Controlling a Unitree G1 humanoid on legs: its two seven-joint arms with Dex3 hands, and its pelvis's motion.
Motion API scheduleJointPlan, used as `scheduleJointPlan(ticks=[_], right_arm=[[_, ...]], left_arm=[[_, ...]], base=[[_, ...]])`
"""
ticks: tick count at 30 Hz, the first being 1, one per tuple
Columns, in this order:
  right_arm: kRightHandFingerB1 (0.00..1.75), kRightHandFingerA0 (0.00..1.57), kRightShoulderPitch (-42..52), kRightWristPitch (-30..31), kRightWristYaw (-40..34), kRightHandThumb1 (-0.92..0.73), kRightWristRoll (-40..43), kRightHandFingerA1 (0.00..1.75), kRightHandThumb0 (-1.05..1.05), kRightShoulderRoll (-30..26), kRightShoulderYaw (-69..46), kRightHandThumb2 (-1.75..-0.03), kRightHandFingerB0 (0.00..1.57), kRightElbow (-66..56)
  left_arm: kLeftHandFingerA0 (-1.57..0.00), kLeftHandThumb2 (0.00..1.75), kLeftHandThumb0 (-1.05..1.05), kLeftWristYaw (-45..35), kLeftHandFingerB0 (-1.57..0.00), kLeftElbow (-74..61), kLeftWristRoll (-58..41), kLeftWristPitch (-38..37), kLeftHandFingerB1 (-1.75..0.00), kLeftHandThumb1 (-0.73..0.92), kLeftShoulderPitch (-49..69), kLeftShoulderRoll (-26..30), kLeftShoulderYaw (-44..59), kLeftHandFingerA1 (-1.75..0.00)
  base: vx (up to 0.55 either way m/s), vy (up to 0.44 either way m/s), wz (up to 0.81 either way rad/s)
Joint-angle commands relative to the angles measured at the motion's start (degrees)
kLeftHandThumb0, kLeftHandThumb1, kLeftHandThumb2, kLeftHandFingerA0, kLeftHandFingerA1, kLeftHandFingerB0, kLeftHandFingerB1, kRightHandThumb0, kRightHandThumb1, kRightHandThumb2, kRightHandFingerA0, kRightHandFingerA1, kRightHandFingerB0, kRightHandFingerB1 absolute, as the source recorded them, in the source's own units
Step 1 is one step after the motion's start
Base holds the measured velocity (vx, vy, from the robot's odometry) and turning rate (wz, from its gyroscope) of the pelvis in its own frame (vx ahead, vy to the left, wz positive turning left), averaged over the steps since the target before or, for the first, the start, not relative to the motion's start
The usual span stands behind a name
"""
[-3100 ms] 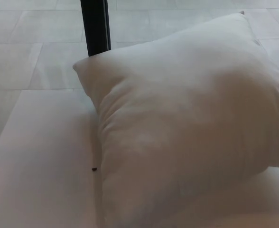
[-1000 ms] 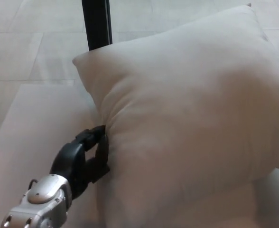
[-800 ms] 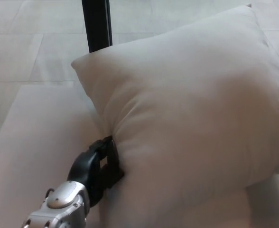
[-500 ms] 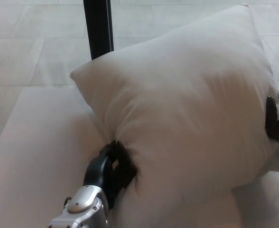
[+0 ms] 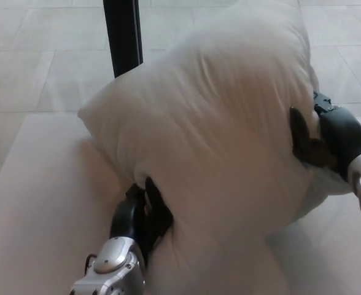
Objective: The robot uses its left hand to press on the left side of the pillow kept in the middle of the desk and uses its right hand to lift up and the right side of the pillow and turn it over
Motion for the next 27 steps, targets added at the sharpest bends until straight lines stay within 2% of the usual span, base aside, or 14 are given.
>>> scheduleJointPlan(ticks=[1, 2, 3, 4, 6, 8, 9, 13, 14, 15, 24, 25, 26, 27], right_arm=[[0.44, 0.68, 1.45, -0.06, 7.86, -0.72, -2.63, 1.37, -1.01, 11.05, 19.57, -0.77, 0.13, -1.49], [0.51, 0.57, 2.34, -0.96, 7.64, -0.62, -3.74, 1.01, -0.94, 11.65, 21.29, -1.04, 0.12, -0.30], [0.52, 0.52, 3.52, -4.07, 7.49, -0.70, -6.39, 0.92, -1.05, 11.61, 24.43, -1.09, 0.11, 2.06], [0.49, 0.43, 4.55, -6.25, 7.12, -0.85, -8.12, 1.01, -0.99, 11.75, 26.45, -0.66, 0.12, 3.91], [0.48, 0.36, 5.41, -6.66, 6.11, -0.85, -10.03, 0.86, -0.97, 12.28, 28.51, -0.66, 0.12, 5.82], [0.48, 0.36, 5.87, -6.60, 5.65, -0.85, -10.75, 0.86, -0.97, 12.52, 29.47, -0.66, 0.12, 6.31], [0.47, 0.28, 7.64, -7.57, 5.45, -0.83, -11.10, 0.71, -0.84, 12.46, 30.66, -0.65, 0.17, 6.28], [0.46, 0.15, 12.25, -7.35, 5.66, -0.77, -12.90, 0.57, -0.79, 12.72, 36.65, -0.65, 0.15, 6.85], [0.52, 0.18, 12.21, -8.70, 5.74, -0.57, -13.63, 0.59, -0.76, 12.90, 37.65, -0.95, 0.13, 7.47], [0.46, 0.22, 12.39, -9.19, 6.06, -0.70, -12.61, 0.57, -0.73, 14.30, 37.53, -0.61, 0.21, 8.17], [0.47, 0.24, 11.98, -5.87, 9.96, -0.63, -11.53, 0.64, -0.76, 14.94, 40.56, -0.60, 0.24, 7.36], [0.53, 0.26, 12.18, -5.50, 10.60, -0.47, -10.45, 0.66, -0.74, 15.30, 40.16, -0.87, 0.21, 7.48], [0.47, 0.28, 11.87, -4.92, 11.45, -0.62, -10.15, 0.68, -0.72, 15.30, 40.60, -0.58, 0.25, 7.32], [0.48, 0.30, 11.64, -5.01, 11.70, -0.61, -10.15, 0.70, -0.72, 15.35, 40.67, -0.59, 0.25, 7.48]], left_arm=[[-0.57, 1.30, -0.78, -9.67, -0.26, 14.62, 4.67, -5.68, -0.67, 0.84, 5.21, -9.39, -18.44, -0.92], [-0.28, 0.94, -0.88, -9.27, 0.00, 15.51, 5.43, -7.61, -0.43, 0.91, 5.91, -9.74, -19.52, -0.87], [-0.01, 1.32, -0.88, -4.49, 0.00, 14.37, 8.55, -6.05, -0.25, 0.92, 6.43, -9.61, -22.82, -0.36], [0.00, 1.30, -0.93, -0.48, 0.00, 13.94, 10.69, -4.06, -0.14, 0.92, 6.22, -9.71, -24.34, -0.21], [0.00, 1.31, -1.00, 0.33, 0.00, 13.96, 10.14, -1.77, -0.07, 0.92, 5.31, -9.94, -23.72, -0.10], [0.00, 1.31, -1.00, 0.44, 0.00, 13.72, 9.72, -1.04, -0.07, 0.92, 5.36, -9.93, -23.59, -0.10], [-0.08, 1.16, -1.05, 0.77, 0.00, 13.17, 7.65, -2.58, -0.08, 0.82, 7.52, -11.32, -21.81, -0.38], [-0.05, 1.12, -1.05, -1.15, 0.00, 15.27, -0.09, -7.99, -0.13, 0.74, 12.03, -15.99, -14.26, -0.30], [-0.07, 1.12, -1.02, -1.11, 0.00, 15.92, -0.41, -8.19, -0.14, 0.73, 11.52, -16.35, -13.57, -0.35], [-0.06, 1.14, -1.05, -0.60, 0.00, 16.16, -0.39, -8.45, -0.13, 0.75, 10.86, -16.61, -13.17, -0.46], [0.00, 1.13, -1.05, -1.66, 0.00, 15.45, -1.80, -11.43, -0.13, 0.73, 14.29, -16.89, -14.88, -0.19], [0.00, 1.12, -1.05, -1.28, 0.00, 16.08, -1.80, -11.69, -0.12, 0.71, 14.13, -17.19, -14.54, -0.24], [0.00, 1.12, -1.05, -1.75, 0.00, 16.77, -1.78, -12.20, -0.13, 0.73, 13.84, -17.12, -14.40, -0.30], [0.00, 1.11, -1.05, -1.47, 0.00, 16.92, -1.76, -12.25, -0.13, 0.71, 13.55, -17.27, -14.17, -0.30]], base=[[0.00, 0.000, 0.00], [0.00, 0.000, 0.00], [0.00, 0.000, 0.00], [0.00, 0.000, 0.00], [0.00, 0.000, 0.00], [0.00, 0.000, 0.00], [0.00, 0.000, 0.00], [0.00, 0.000, 0.00], [0.00, 0.000, 0.00], [0.00, 0.000, 0.00], [0.00, 0.000, 0.00], [0.00, 0.000, 0.00], [0.00, 0.000, 0.00], [0.00, 0.000, 0.00]])
